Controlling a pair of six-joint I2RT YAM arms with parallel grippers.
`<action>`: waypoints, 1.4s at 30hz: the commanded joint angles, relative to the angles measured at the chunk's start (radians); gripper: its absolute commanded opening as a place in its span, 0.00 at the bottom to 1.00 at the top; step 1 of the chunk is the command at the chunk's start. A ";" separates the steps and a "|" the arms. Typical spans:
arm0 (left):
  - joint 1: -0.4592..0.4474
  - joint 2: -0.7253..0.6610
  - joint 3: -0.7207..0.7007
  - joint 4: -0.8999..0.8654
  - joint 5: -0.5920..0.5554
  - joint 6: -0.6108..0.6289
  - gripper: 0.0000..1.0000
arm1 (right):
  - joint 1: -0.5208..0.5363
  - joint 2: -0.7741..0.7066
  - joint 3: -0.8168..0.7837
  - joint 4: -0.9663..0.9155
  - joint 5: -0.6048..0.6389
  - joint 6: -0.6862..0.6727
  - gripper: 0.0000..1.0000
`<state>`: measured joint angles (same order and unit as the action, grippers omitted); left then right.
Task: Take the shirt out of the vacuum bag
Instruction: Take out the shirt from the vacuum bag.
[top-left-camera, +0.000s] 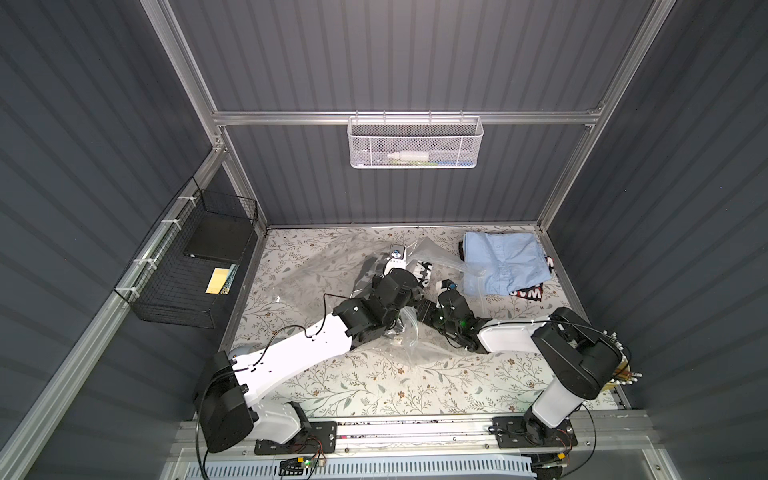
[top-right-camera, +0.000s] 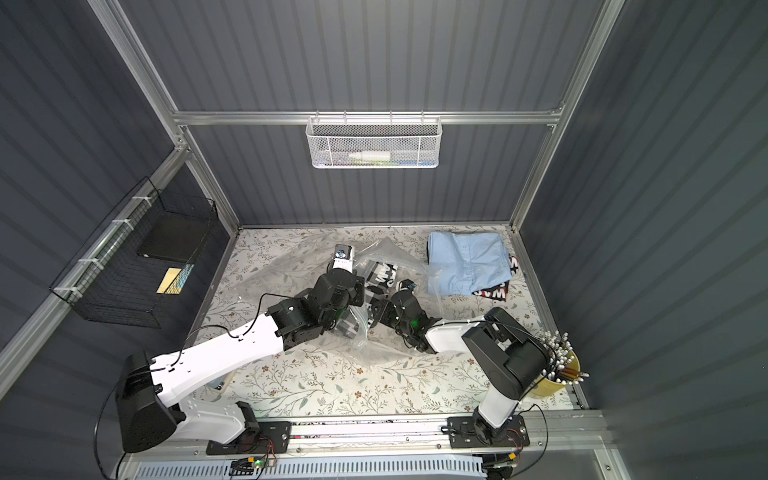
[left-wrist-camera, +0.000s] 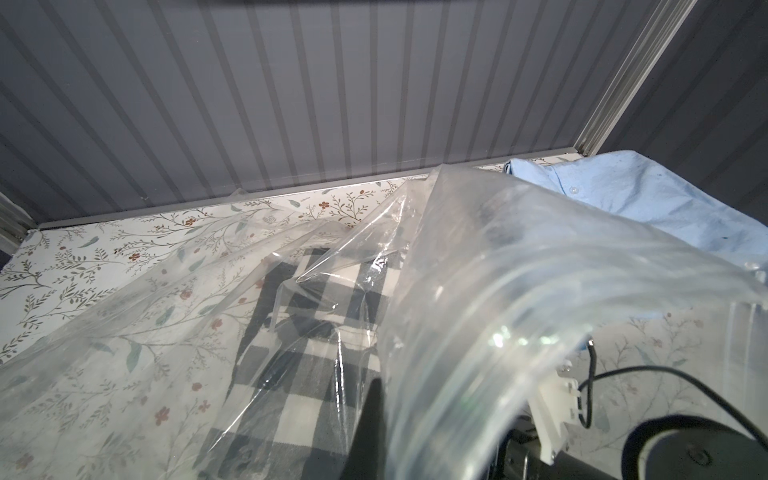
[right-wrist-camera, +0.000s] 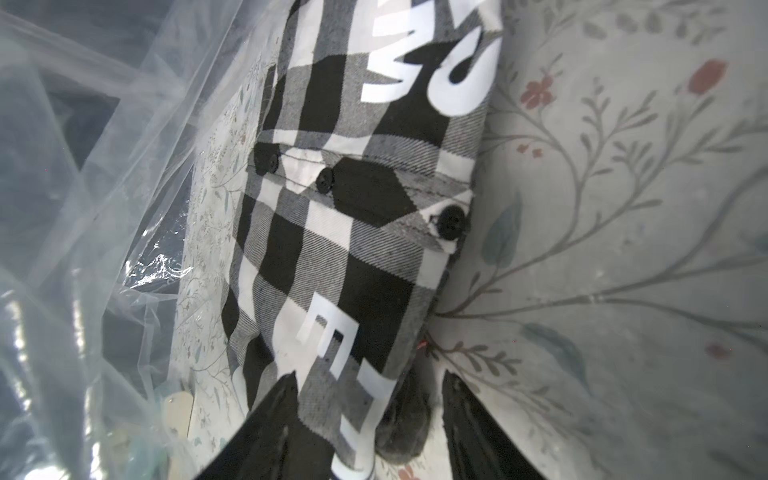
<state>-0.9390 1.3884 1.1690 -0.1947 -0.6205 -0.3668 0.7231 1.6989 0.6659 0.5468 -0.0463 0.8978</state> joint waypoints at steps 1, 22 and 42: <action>0.006 -0.025 0.004 -0.005 -0.012 0.001 0.00 | -0.022 0.042 0.025 0.045 -0.031 0.006 0.59; 0.006 0.002 0.000 0.001 -0.012 -0.004 0.00 | -0.029 0.245 0.150 0.197 -0.108 0.026 0.47; 0.006 0.003 -0.048 0.020 -0.013 -0.009 0.00 | -0.001 0.160 0.164 0.199 -0.103 -0.021 0.05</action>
<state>-0.9390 1.3884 1.1336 -0.1833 -0.6205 -0.3702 0.7029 1.9202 0.8116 0.7540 -0.1528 0.9161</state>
